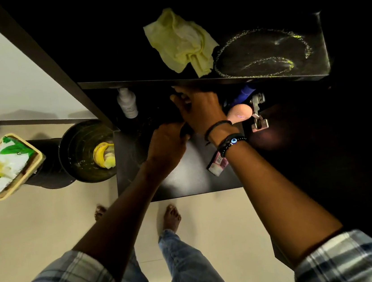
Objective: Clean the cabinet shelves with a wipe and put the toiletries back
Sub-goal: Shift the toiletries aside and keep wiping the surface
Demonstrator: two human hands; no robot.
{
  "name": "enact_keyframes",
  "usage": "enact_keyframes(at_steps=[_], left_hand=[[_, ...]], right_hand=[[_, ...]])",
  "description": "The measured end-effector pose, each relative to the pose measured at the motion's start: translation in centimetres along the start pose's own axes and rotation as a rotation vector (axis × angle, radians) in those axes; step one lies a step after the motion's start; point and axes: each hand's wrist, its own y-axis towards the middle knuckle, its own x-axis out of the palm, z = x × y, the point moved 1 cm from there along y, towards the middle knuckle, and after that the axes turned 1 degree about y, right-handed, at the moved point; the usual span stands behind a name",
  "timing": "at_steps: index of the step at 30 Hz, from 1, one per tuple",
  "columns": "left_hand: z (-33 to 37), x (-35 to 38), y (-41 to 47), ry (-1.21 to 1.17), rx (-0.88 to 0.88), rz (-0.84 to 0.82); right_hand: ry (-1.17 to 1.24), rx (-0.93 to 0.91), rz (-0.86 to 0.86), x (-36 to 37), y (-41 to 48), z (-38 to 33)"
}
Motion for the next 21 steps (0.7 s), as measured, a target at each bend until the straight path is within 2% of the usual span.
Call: enact_keyframes(at_steps=[5,10,13,21], left_hand=[[-3.6,-3.0,-2.3,-0.005,-0.078,0.032],[-5.7,-5.0,-4.5,-0.032,-0.187,0.052],[-6.6,-5.3,-5.1,-0.007,-0.219,0.07],[-7.4,-5.1,-5.6,0.027,-0.235,0.095]], right_hand=[[0.055,-0.007,-0.124,2.5,0.7,-2.8],[-0.032,-0.207,-0.096,4.3,0.8,-5.2],[-0.103,-0.267,-0.095,4.7,0.9,-6.2],[-0.047,-0.245,-0.091,4.5,1.2,-6.5]])
